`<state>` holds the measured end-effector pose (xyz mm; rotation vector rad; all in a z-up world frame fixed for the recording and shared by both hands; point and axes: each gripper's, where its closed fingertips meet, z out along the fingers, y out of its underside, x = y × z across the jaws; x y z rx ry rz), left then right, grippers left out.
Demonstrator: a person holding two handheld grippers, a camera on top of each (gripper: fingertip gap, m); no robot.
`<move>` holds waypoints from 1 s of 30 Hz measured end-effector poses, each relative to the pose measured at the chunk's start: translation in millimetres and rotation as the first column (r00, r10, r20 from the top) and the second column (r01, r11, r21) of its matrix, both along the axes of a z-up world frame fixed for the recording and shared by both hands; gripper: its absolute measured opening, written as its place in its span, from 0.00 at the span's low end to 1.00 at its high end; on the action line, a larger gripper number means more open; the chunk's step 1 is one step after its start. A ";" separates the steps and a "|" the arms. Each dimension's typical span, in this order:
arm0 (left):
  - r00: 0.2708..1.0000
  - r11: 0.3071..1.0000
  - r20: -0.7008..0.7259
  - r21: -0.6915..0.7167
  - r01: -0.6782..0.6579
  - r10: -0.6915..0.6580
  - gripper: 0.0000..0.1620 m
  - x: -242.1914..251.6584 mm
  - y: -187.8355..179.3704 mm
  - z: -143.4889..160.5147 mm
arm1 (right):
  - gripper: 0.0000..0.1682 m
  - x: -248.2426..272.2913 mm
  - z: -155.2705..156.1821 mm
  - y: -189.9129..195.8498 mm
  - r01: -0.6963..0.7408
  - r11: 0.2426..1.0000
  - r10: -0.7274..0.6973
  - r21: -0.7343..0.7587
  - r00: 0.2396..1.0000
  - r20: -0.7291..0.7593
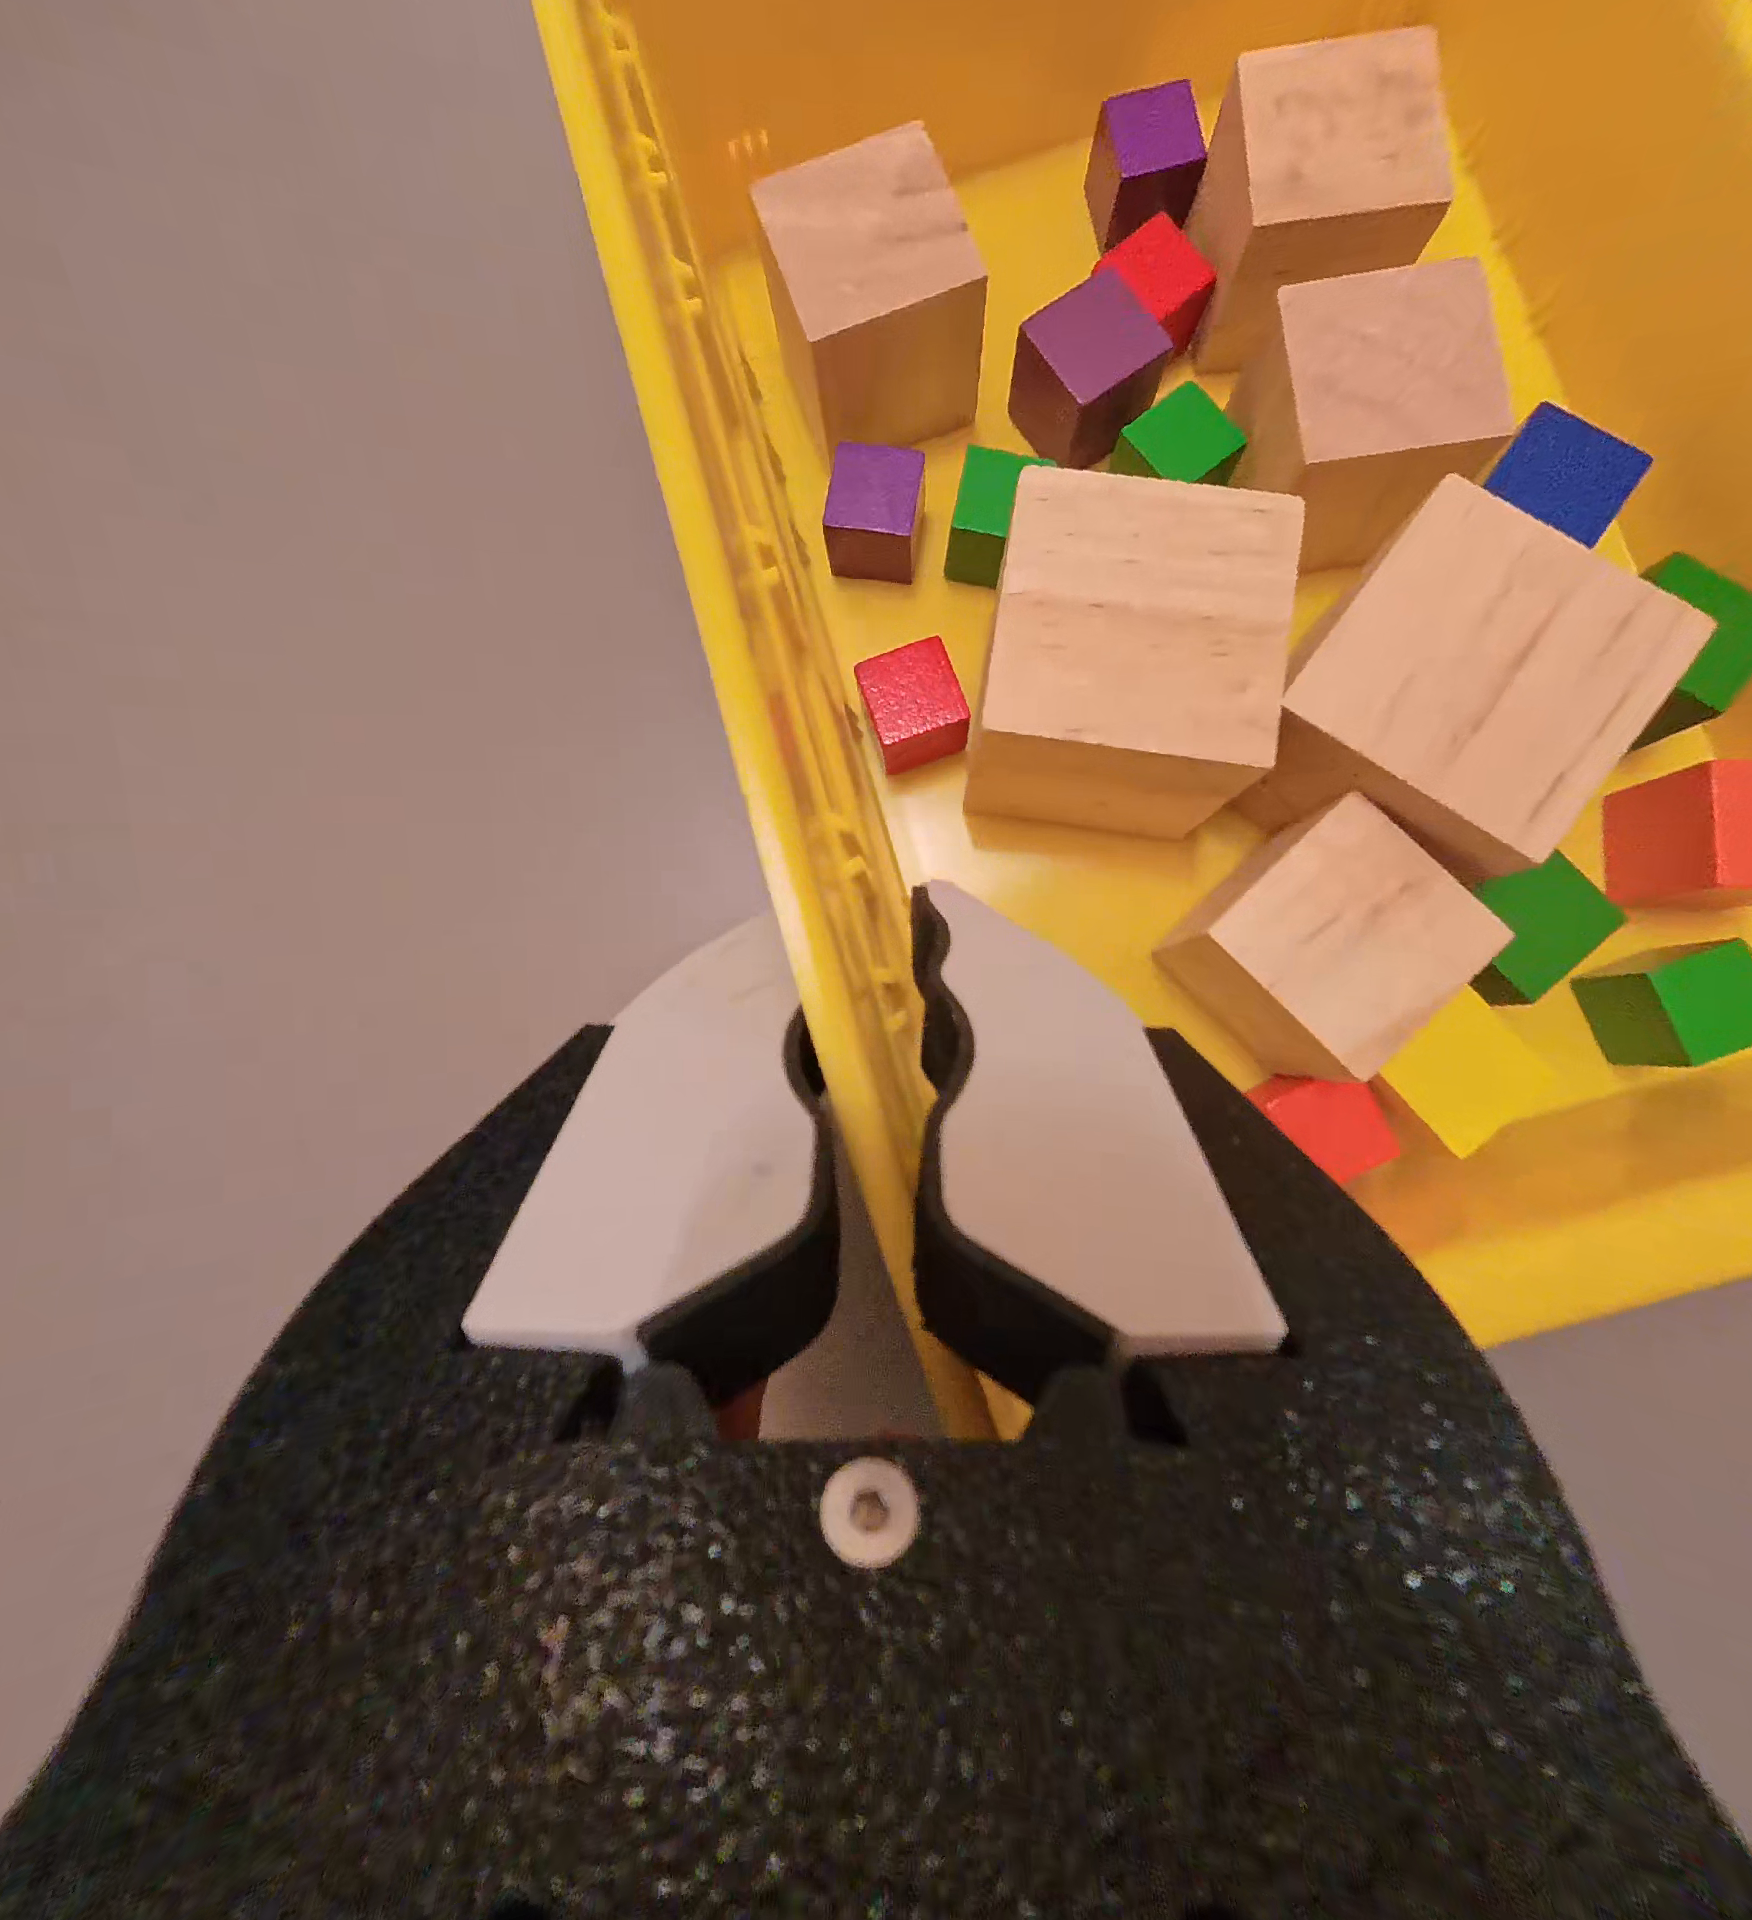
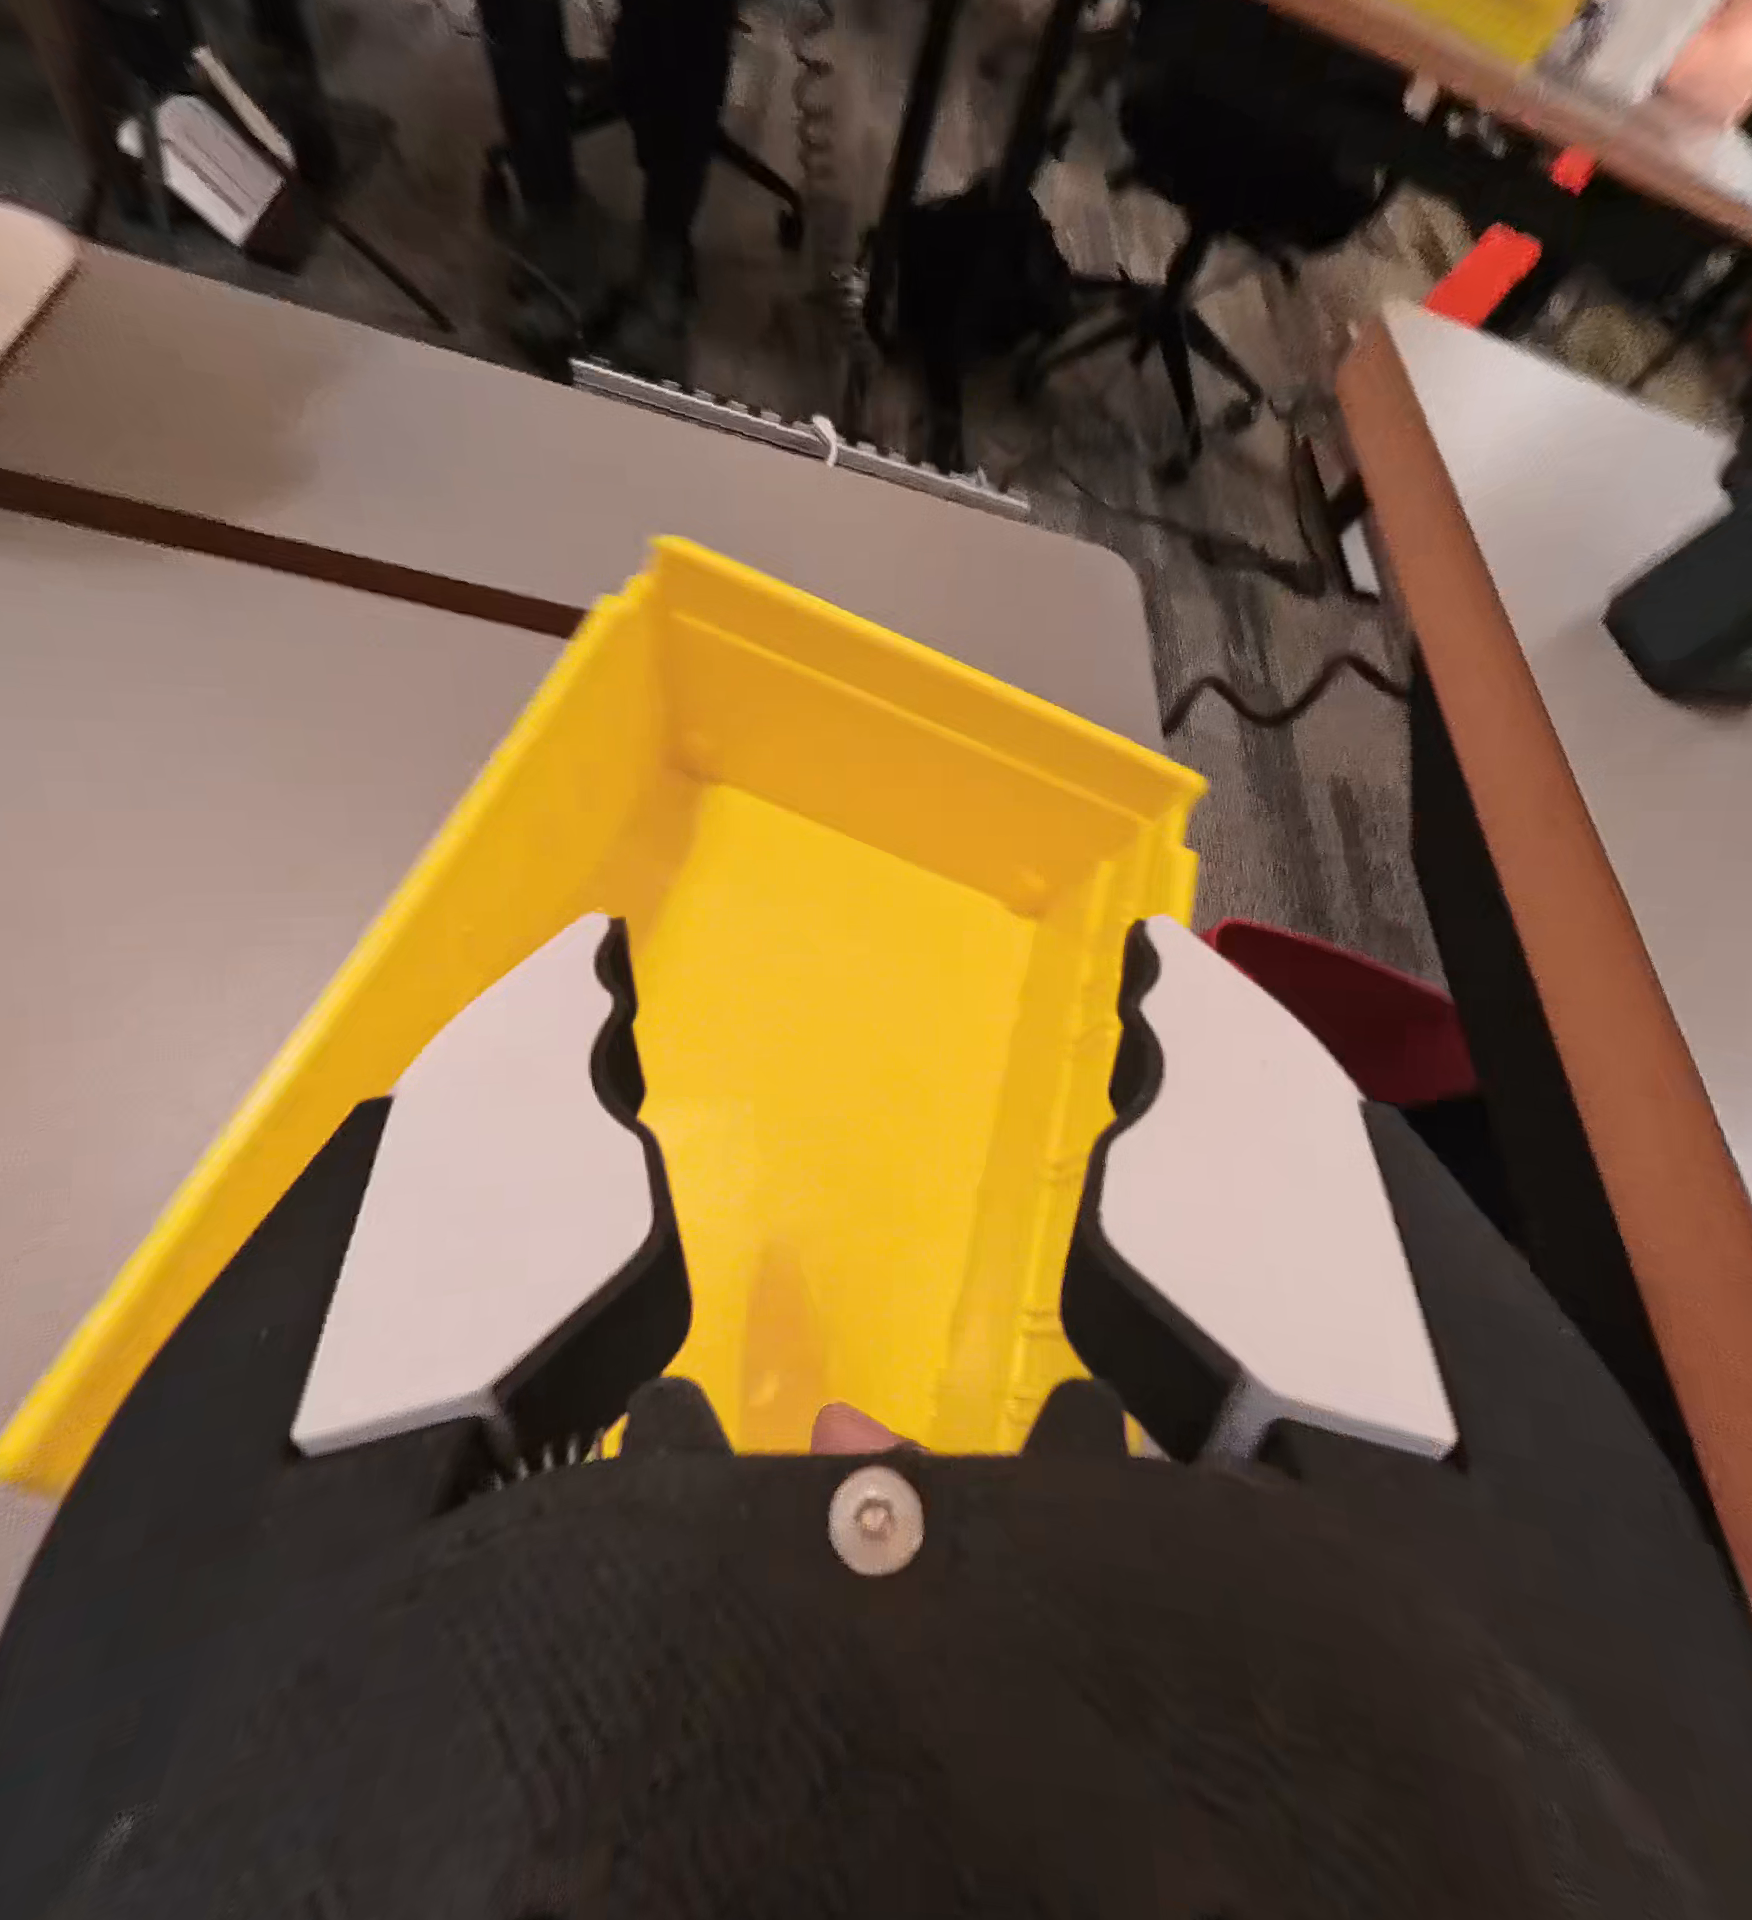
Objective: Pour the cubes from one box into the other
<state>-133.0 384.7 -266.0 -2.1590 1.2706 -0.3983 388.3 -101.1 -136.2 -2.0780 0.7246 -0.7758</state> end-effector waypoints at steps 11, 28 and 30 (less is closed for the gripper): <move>0.999 1.000 -0.044 0.005 -0.009 0.009 0.08 -32.4 125.0 -2.7 | 0.61 -148.1 -52.7 157.0 -0.382 0.924 0.382 0.031 0.913 -0.145; 0.992 0.990 0.088 0.104 -0.099 0.090 0.21 -28.7 164.5 18.4 | 0.50 -296.7 -69.9 295.8 -0.536 0.779 0.627 0.327 0.652 -0.426; 0.975 0.993 0.212 0.082 -0.084 0.065 0.29 -22.5 154.6 35.2 | 0.48 -305.6 -63.8 310.4 -0.545 0.763 0.646 0.348 0.635 -0.424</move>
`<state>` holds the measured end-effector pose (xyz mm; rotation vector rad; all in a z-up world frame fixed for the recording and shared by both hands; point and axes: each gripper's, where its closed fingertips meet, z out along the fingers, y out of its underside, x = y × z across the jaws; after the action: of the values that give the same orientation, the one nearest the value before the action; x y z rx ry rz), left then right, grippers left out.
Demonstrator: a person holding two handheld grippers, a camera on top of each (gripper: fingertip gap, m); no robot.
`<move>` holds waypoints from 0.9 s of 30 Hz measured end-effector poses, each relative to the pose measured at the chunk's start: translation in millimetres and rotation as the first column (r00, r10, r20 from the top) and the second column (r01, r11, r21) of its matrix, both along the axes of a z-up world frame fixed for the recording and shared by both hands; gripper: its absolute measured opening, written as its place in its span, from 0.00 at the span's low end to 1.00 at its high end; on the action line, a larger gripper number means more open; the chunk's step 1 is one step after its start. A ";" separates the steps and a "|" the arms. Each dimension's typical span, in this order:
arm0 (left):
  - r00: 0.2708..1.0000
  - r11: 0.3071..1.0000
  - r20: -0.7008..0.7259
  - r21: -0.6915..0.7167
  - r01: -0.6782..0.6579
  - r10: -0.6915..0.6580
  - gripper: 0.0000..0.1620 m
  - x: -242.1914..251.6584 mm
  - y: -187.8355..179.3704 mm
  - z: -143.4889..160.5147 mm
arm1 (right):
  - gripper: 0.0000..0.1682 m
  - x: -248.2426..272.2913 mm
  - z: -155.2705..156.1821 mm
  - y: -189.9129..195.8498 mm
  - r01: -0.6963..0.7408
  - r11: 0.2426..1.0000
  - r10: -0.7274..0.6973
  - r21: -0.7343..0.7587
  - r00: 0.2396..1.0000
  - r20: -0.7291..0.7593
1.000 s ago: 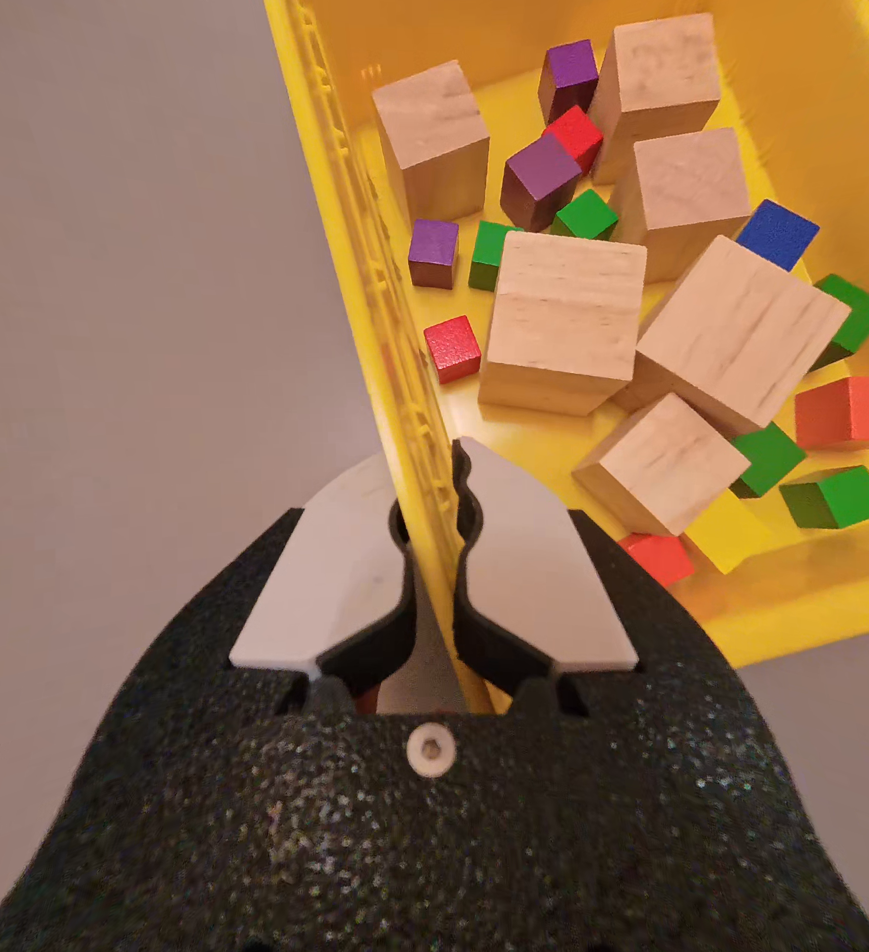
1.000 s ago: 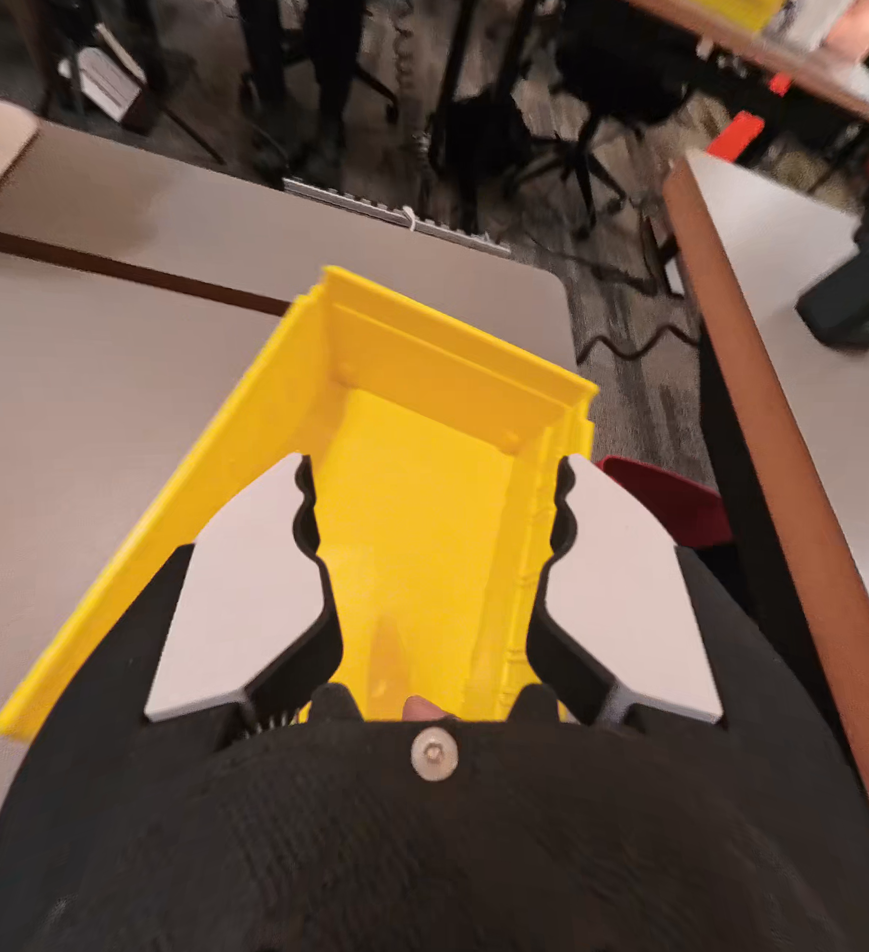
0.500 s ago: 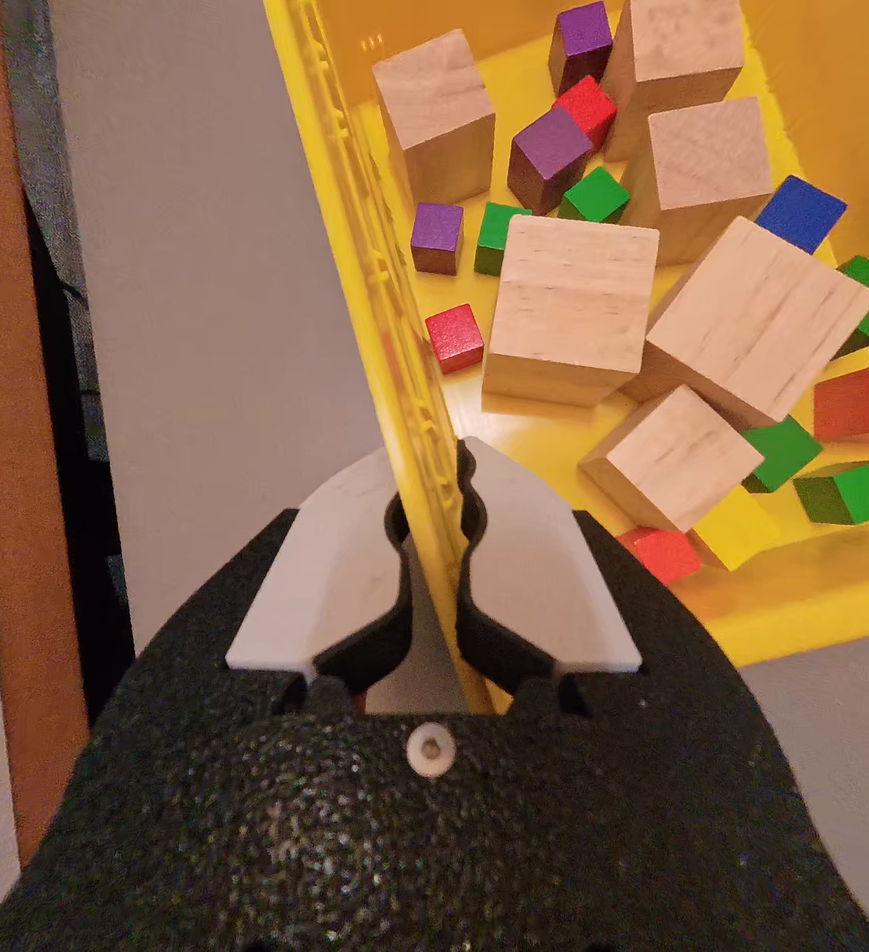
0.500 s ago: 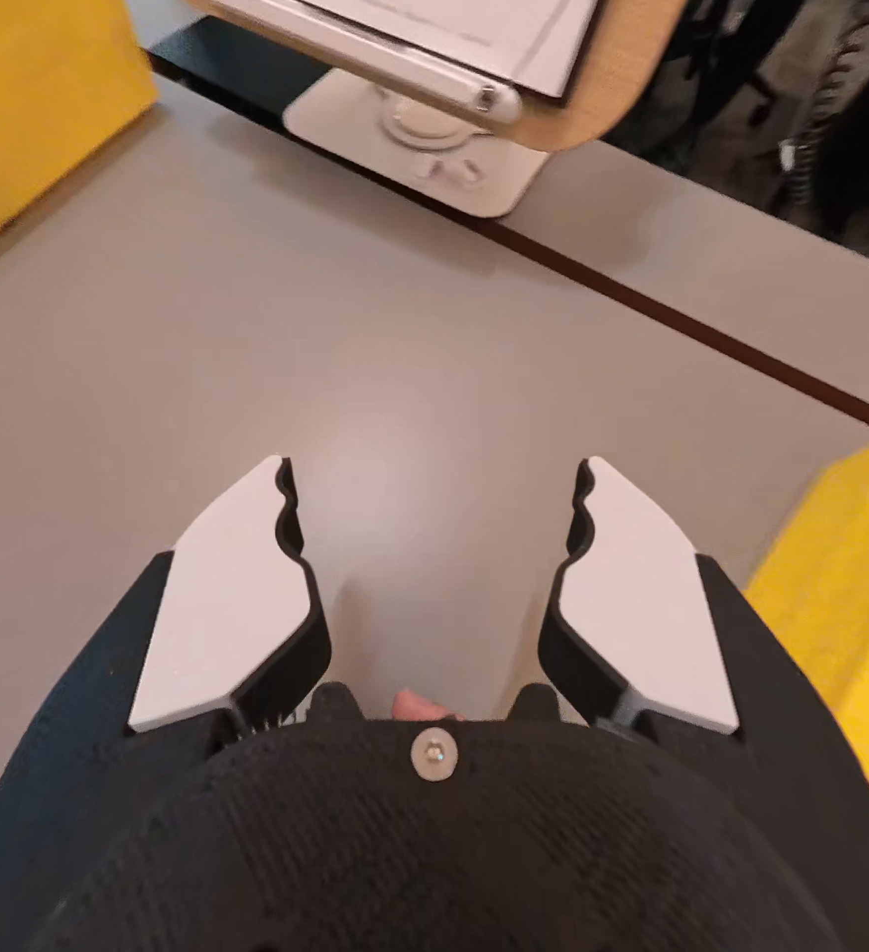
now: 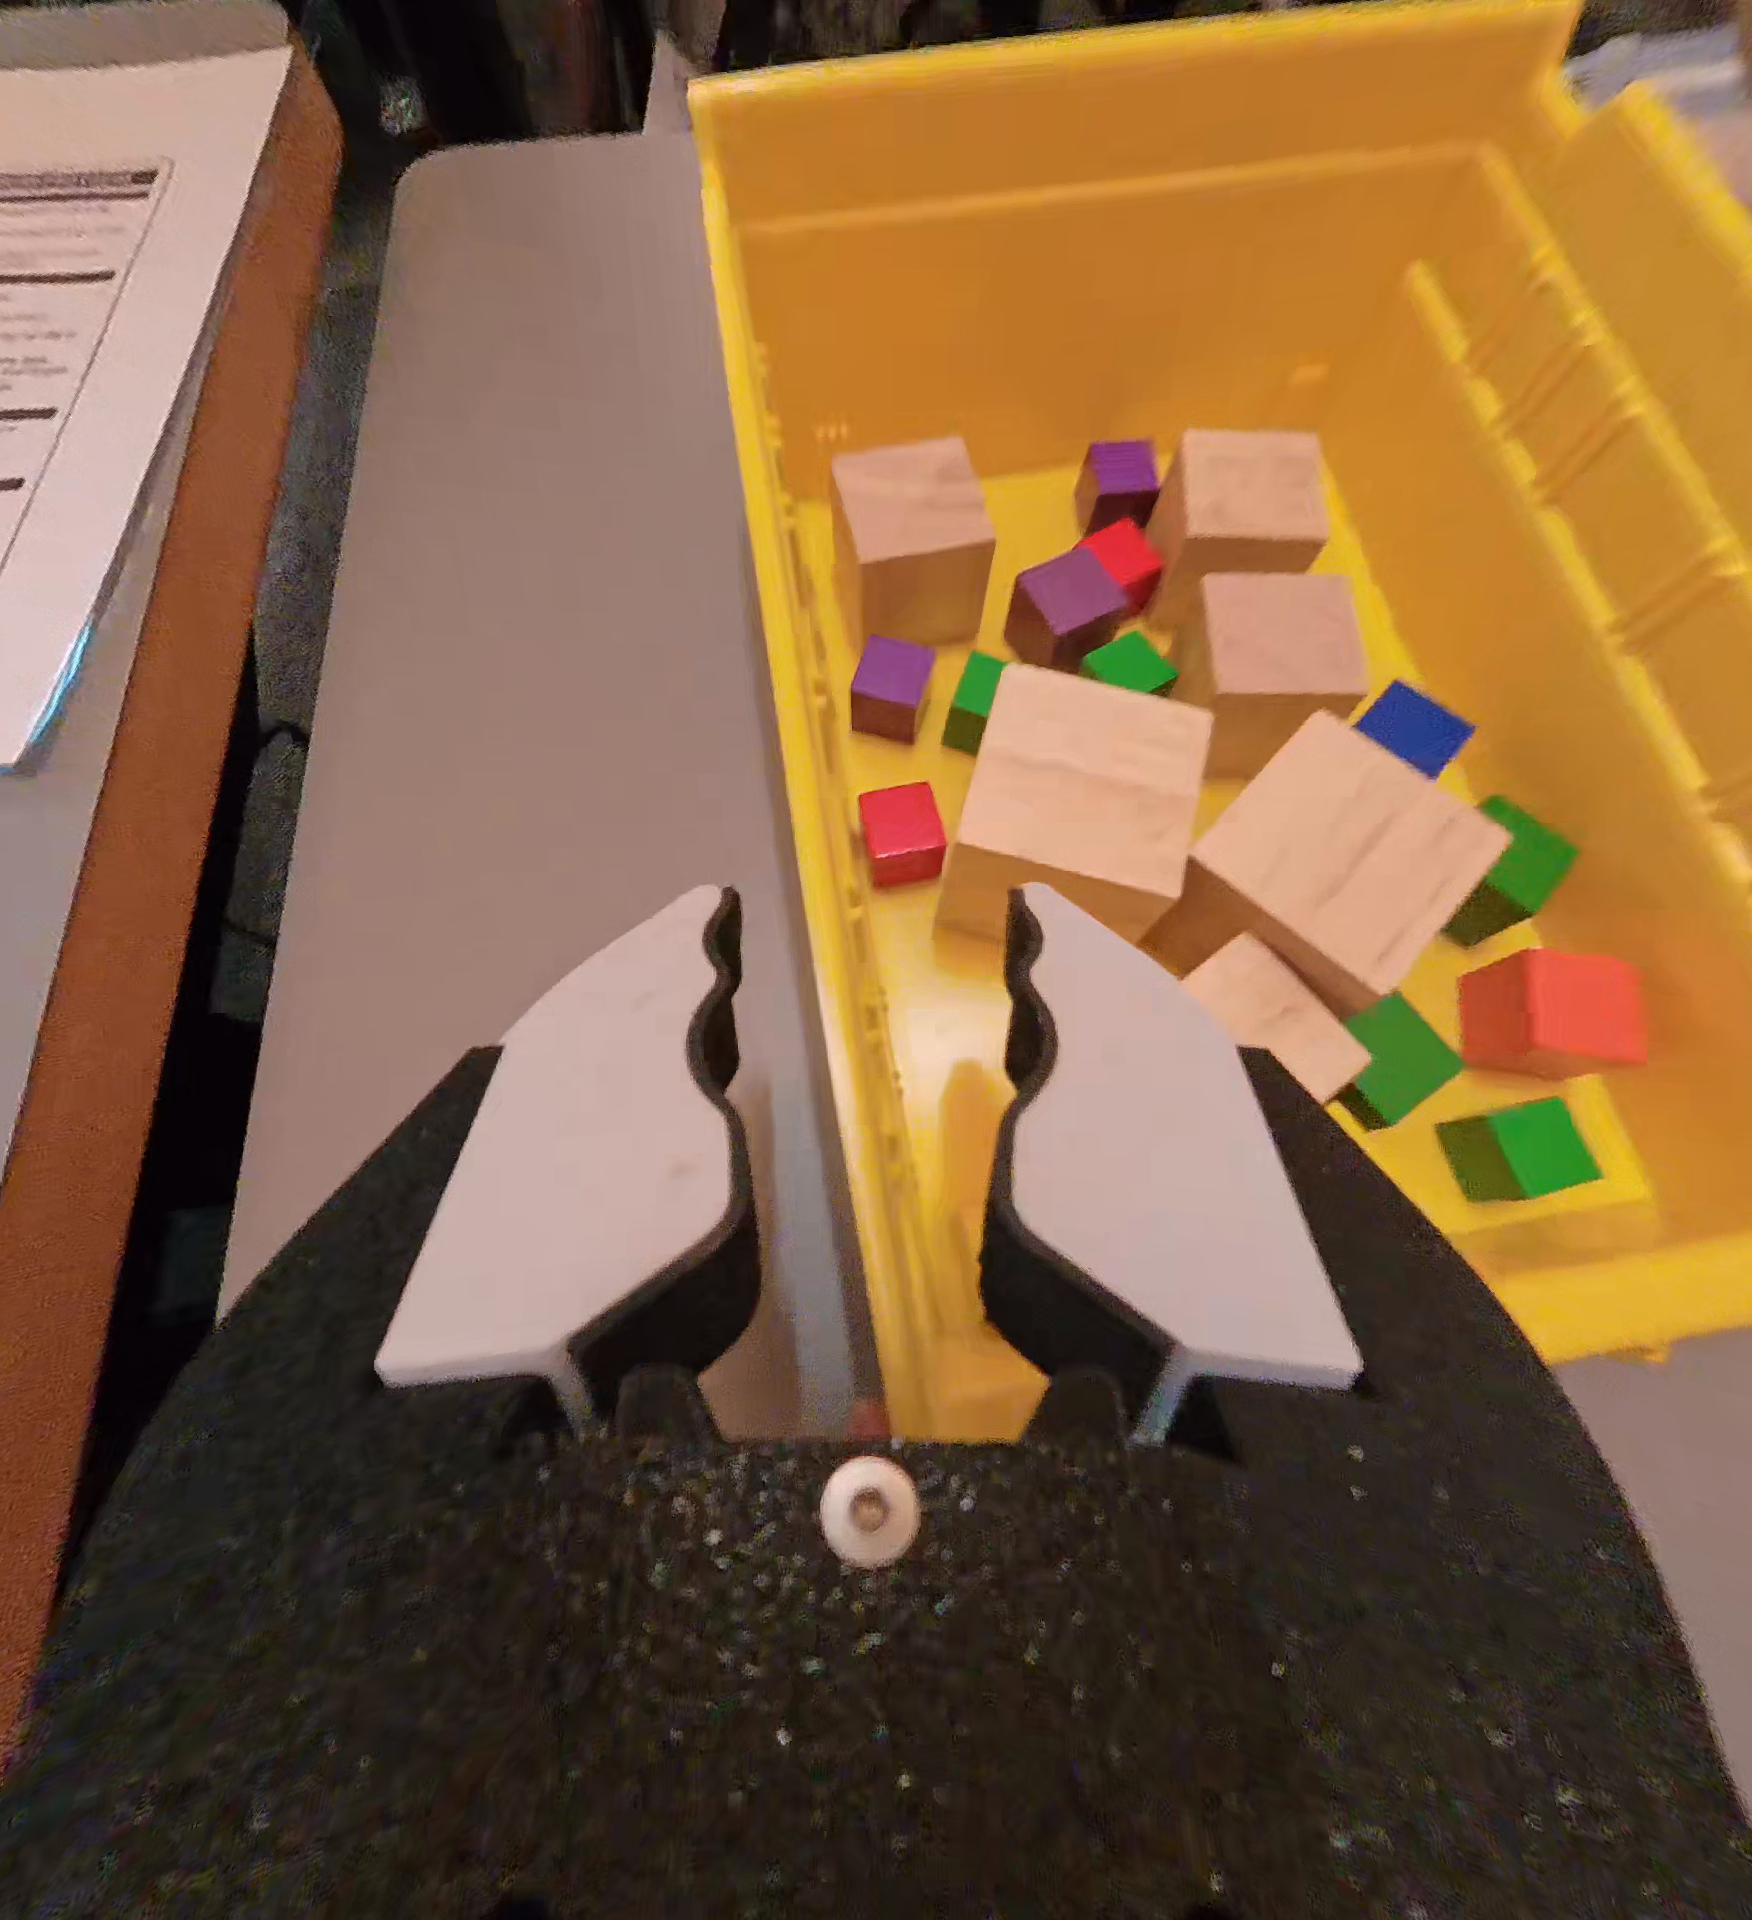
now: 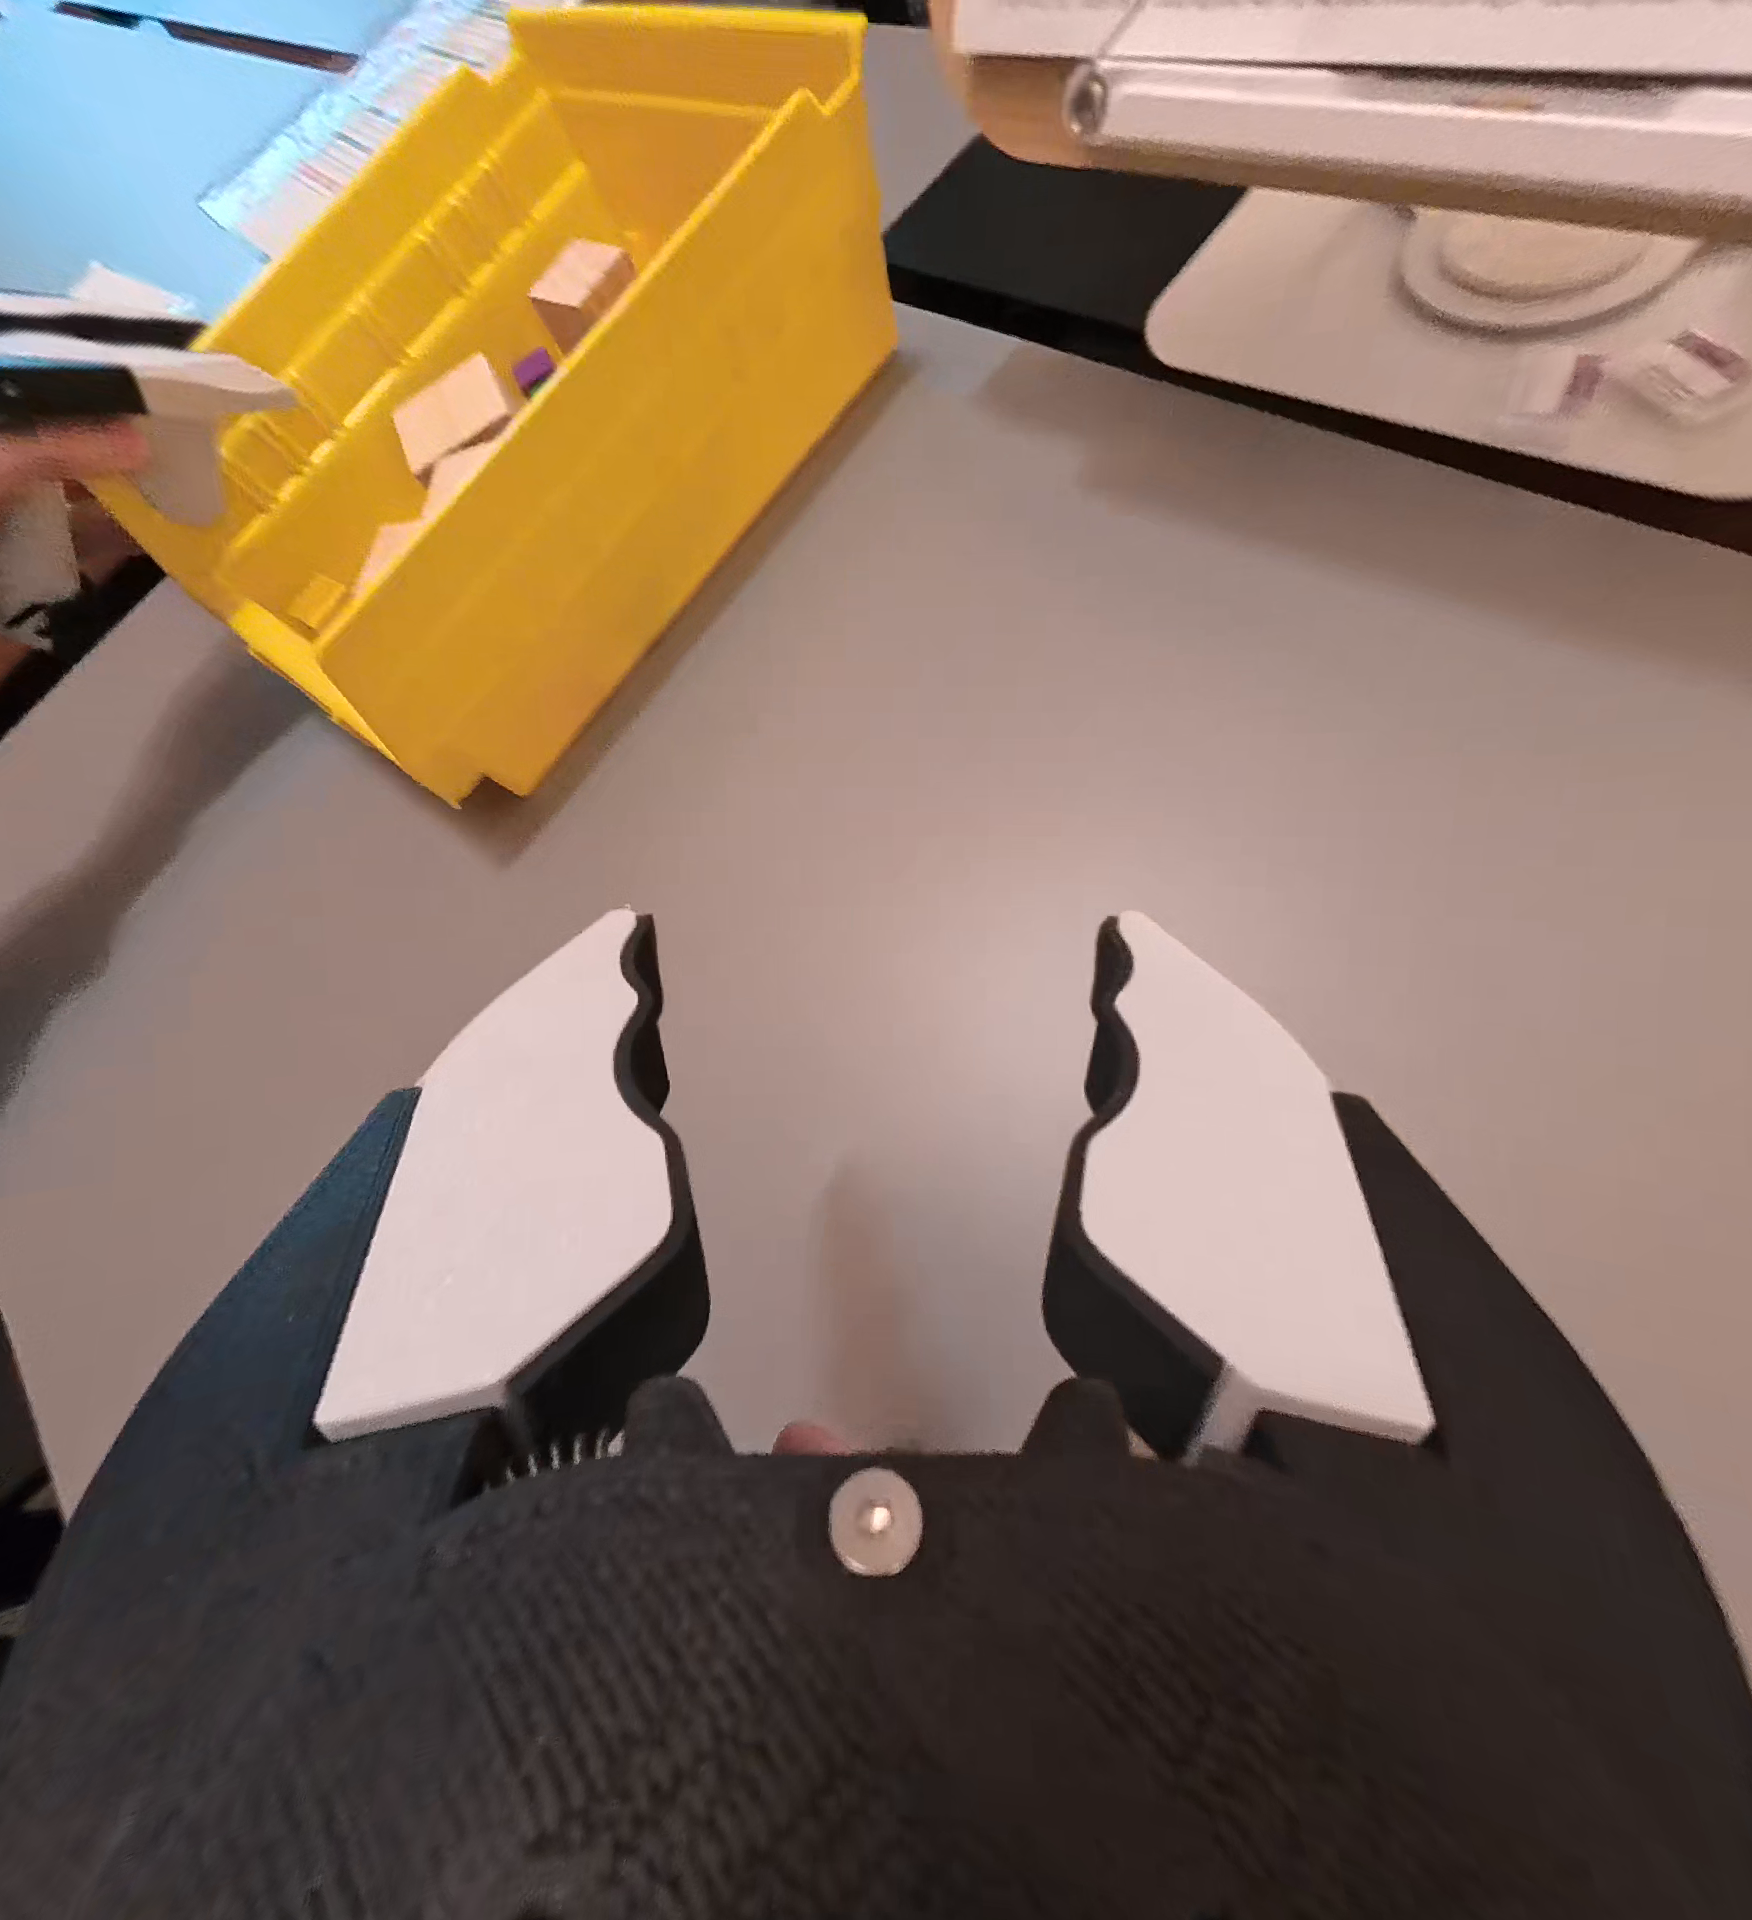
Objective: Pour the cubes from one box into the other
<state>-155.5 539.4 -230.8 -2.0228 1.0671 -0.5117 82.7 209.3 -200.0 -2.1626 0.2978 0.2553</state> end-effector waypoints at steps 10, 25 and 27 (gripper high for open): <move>0.989 1.000 -0.146 -0.028 0.002 -0.006 0.41 -17.3 12.7 23.6 | 0.50 -36.9 8.6 36.9 -0.063 0.998 0.063 0.027 0.998 -0.006; 0.992 0.993 -0.120 -0.114 0.022 -0.036 0.30 47.7 56.4 -0.9 | 0.52 69.6 56.4 -78.8 0.406 0.803 -0.522 0.436 0.832 0.186; 0.987 0.996 -0.161 -0.090 0.007 -0.022 0.22 45.5 58.9 -5.2 | 0.52 81.8 72.4 -98.3 0.406 0.770 -0.575 0.492 0.777 0.257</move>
<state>-110.0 598.3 -236.0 -2.1663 1.1753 -0.4140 164.5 111.0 -127.6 -1.5859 0.5261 -0.4014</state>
